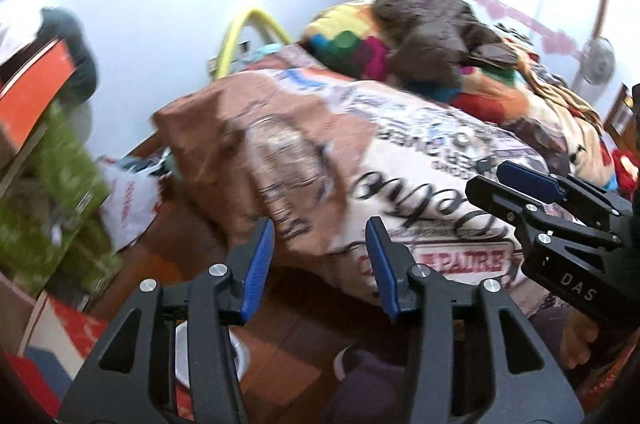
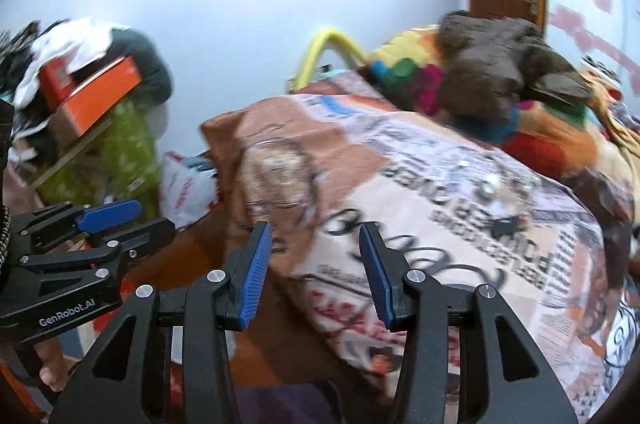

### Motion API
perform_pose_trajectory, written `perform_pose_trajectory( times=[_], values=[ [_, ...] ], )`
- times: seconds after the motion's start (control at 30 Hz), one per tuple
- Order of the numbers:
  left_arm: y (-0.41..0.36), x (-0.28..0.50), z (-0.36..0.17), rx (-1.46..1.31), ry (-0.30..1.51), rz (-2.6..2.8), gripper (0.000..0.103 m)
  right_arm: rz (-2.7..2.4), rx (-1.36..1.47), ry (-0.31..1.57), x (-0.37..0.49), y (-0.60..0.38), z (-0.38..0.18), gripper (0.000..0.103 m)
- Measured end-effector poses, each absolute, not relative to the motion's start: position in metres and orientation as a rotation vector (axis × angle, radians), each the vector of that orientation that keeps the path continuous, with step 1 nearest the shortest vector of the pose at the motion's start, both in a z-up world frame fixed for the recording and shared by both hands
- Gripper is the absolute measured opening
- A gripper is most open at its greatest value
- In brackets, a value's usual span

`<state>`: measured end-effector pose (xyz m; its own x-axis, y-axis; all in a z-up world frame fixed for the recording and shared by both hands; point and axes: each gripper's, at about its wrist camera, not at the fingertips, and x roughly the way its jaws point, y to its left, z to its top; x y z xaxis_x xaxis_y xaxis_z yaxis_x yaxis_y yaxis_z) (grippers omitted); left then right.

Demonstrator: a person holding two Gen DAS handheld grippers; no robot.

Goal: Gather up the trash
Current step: 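Move both open tools back over the items on the blanket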

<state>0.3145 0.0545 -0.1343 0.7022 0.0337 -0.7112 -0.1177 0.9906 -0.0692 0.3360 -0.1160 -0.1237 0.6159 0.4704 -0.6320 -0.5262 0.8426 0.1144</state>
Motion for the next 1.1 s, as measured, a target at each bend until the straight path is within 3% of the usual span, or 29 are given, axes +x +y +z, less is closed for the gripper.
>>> perform_pose_trajectory(
  times=[0.37,0.73,0.8,0.87,0.93,1.1],
  values=[
    [-0.035,0.406,-0.159,-0.052,0.851,-0.096,0.048,0.355,0.059,0.808,0.403,-0.220,-0.158,0.043],
    [-0.071,0.479,-0.213,-0.062,0.951,-0.204,0.048,0.237,0.172,0.976,0.478,-0.270,-0.215,0.045],
    [-0.077,0.491,-0.223,-0.055,0.969,-0.213,0.048,0.209,0.165,0.982,0.491,-0.269,-0.221,0.048],
    [-0.080,0.504,-0.233,-0.049,0.982,-0.217,0.048,0.193,0.189,0.993,0.506,-0.267,-0.226,0.063],
    [-0.081,0.514,-0.241,-0.048,0.988,-0.213,0.048,0.186,0.242,0.991,0.518,-0.265,-0.231,0.071],
    [-0.076,0.534,-0.254,-0.073,0.995,-0.203,0.048,0.126,0.192,0.990,0.541,-0.246,-0.242,0.073]
  ],
)
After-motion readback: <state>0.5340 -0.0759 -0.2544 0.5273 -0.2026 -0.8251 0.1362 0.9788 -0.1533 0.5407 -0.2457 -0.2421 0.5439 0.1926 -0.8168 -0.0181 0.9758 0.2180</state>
